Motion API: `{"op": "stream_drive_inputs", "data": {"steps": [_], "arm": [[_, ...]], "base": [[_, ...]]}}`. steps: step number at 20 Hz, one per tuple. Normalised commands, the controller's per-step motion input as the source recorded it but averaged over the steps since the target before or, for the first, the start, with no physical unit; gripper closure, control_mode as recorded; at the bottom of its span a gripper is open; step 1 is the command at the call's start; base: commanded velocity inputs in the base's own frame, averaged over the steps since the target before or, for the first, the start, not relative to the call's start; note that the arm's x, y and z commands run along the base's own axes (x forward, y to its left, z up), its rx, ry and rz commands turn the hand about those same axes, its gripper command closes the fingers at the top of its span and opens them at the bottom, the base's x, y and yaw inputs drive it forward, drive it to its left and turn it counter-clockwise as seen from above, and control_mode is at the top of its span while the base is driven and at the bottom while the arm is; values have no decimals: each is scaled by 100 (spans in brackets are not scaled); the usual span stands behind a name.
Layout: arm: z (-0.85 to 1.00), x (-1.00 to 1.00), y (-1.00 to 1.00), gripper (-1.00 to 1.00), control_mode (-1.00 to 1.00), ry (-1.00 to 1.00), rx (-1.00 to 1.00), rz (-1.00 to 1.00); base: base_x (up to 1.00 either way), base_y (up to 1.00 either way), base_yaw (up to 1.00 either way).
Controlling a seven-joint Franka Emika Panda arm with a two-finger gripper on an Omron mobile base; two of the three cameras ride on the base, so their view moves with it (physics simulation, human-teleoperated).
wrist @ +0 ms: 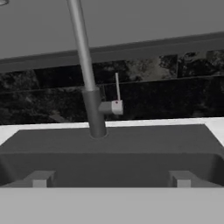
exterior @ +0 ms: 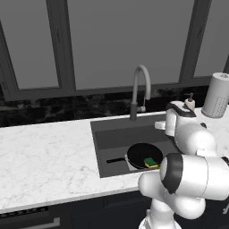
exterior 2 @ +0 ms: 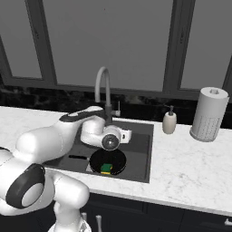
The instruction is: Pick the pan and sponge and place them into the sink. Then turn on the water.
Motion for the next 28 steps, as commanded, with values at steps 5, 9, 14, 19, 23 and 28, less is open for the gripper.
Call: {"op": "stream_drive_inputs", "data": {"steps": [5,9,14,19,23,28], "arm": [[13,0,-1,-100,-100,-29,1,0],[14,-1,0,-100,-100,-32,4,0],[3,0,11,-100,-100,-14,1,-1],[9,6,18,-100,-100,-4,0,-2],[19,10,0,-100,-100,-1,0,0],[9,21,0,-100,-100,0,0,0]], "base": [[0,0,0],[0,0,0],[0,0,0],[0,0,0],[0,0,0],[0,0,0]]}}
